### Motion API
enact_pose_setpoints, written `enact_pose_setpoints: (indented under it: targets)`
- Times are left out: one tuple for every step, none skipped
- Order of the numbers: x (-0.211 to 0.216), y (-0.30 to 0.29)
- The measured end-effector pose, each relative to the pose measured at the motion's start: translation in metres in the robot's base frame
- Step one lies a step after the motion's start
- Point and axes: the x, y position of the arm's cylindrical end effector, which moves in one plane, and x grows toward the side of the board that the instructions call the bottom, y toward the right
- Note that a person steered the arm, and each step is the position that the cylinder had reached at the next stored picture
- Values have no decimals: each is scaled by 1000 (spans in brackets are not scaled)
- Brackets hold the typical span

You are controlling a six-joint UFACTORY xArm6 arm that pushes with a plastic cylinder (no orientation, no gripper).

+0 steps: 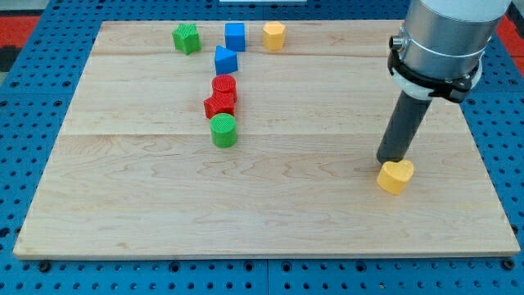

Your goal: Place the yellow hexagon towards the center of the board

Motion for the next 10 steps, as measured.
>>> enact_pose_setpoints:
  targets:
    - [-26,1]
    - [-73,31]
    - [-109,50]
    - [-159,50]
    - [-202,50]
    - [-244,39]
    - [-276,0]
    - [-284,-36]
    - [-284,-124]
    - [-283,-174]
